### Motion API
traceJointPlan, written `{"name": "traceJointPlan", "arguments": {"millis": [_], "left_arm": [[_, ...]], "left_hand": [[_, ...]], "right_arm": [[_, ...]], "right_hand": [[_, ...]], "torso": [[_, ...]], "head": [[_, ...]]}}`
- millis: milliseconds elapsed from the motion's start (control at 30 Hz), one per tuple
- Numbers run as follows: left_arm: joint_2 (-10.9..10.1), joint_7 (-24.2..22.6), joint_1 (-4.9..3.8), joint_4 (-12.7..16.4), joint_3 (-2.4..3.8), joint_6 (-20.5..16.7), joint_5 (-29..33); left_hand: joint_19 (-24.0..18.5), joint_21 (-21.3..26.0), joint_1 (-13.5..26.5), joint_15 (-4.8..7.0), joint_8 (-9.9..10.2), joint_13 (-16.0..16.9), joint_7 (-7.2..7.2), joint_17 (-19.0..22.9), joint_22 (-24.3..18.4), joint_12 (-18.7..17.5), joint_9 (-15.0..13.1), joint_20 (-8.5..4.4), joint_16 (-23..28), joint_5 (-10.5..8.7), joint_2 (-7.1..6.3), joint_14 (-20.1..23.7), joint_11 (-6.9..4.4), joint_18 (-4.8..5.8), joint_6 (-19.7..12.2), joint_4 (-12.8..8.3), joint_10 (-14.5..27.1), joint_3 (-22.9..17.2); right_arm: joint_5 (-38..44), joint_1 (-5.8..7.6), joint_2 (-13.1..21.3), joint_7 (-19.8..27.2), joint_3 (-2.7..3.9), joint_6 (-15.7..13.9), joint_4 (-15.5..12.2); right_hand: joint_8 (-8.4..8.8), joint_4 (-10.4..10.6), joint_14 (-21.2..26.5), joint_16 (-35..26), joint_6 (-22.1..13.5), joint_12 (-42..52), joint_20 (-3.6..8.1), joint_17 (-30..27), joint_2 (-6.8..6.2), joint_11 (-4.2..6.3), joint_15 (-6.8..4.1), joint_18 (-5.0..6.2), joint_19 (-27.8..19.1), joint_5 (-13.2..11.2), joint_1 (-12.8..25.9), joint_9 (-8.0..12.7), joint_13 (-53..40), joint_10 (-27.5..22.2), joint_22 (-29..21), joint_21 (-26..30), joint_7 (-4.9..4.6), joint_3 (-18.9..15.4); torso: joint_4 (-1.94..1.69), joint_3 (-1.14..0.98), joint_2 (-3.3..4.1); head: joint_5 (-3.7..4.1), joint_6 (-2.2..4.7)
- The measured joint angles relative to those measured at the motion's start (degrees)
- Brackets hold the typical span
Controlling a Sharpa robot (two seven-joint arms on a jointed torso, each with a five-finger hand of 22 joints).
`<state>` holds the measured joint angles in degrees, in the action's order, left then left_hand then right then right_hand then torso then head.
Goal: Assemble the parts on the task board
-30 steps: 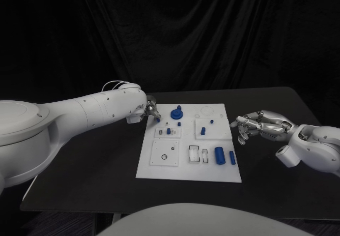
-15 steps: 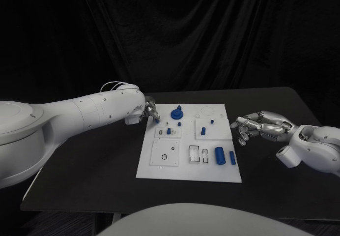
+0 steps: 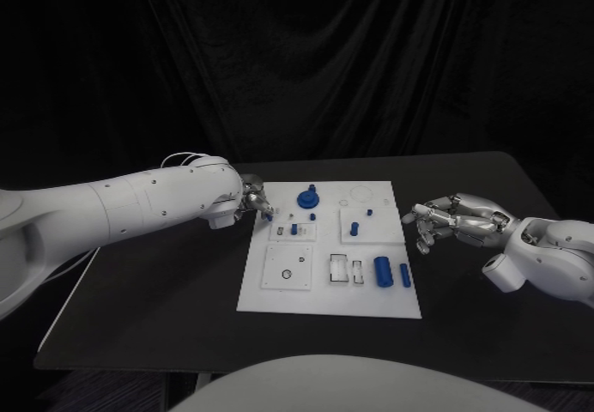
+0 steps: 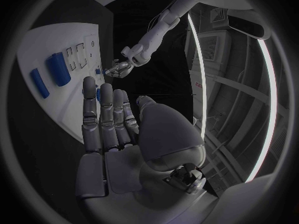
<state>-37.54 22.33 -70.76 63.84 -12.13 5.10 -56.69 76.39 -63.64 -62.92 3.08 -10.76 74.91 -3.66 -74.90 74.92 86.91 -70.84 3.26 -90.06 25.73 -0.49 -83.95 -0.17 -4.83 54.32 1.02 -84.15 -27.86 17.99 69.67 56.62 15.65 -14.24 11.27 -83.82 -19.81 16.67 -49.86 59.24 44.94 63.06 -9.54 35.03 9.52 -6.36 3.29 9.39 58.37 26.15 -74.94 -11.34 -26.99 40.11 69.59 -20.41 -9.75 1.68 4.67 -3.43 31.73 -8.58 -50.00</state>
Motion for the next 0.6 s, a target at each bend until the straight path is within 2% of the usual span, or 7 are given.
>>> {"name": "traceJointPlan", "arguments": {"millis": [167, 333, 600], "left_arm": [[-2.47, 0.89, -0.02, 3.67, 0.0, -1.72, 0.76], [-4.16, 1.64, -0.02, 6.89, -0.01, -3.12, 1.0], [-4.88, 2.02, -0.02, 9.46, -0.01, -4.72, 1.09]], "left_hand": [[0.0, 0.0, 0.24, 0.0, 0.0, 0.0, 0.0, 0.0, 0.0, -0.26, 0.0, 0.0, 0.0, -0.23, -0.23, 0.0, 0.0, 0.0, 0.18, -0.01, 0.0, -0.01], [0.0, 0.0, 0.67, 0.0, 0.01, 0.0, -0.03, 0.0, 0.0, -0.26, 0.01, 0.0, 0.0, -0.31, -0.2, 0.0, 0.0, 0.0, 0.35, -0.32, 0.0, -0.63], [0.0, 0.0, 0.77, 0.0, 0.02, 0.0, -0.02, 0.0, 0.0, -0.26, 0.03, 0.0, 0.0, -0.32, -0.3, 0.0, -0.19, 0.0, 0.37, -0.32, 0.19, -0.64]], "right_arm": [[0.0, 0.0, 0.24, -0.02, 0.0, -0.08, -0.1], [0.0, 0.0, 0.31, -0.04, 0.0, -0.14, -0.11], [0.0, 0.0, 0.21, -0.09, -0.01, -0.14, -0.1]], "right_hand": [[0.0, 0.0, 0.0, 0.0, 0.0, 0.0, 0.0, 0.0, 0.0, 0.0, 0.0, 0.0, 0.0, 0.0, 0.0, 0.0, 0.0, 0.0, 0.0, 0.0, 0.0, 0.0], [0.0, 0.0, 0.0, 0.0, 0.0, 0.0, 0.0, 0.0, 0.0, 0.0, 0.0, 0.0, 0.0, 0.0, 0.0, 0.0, 0.0, 0.0, -0.01, 0.0, 0.0, 0.0], [0.0, 0.0, 0.0, 0.0, 0.0, 0.0, 0.0, -0.05, 0.0, 0.0, 0.0, 0.01, 0.0, 0.0, 0.0, 0.0, 0.0, 0.0, -0.01, 0.0, 0.0, 0.0]], "torso": [[-0.07, -0.05, -0.07], [-0.12, -0.13, -0.14], [-0.14, -0.13, -0.14]], "head": [[0.35, 0.0], [0.37, 0.0], [0.18, 0.0]]}}
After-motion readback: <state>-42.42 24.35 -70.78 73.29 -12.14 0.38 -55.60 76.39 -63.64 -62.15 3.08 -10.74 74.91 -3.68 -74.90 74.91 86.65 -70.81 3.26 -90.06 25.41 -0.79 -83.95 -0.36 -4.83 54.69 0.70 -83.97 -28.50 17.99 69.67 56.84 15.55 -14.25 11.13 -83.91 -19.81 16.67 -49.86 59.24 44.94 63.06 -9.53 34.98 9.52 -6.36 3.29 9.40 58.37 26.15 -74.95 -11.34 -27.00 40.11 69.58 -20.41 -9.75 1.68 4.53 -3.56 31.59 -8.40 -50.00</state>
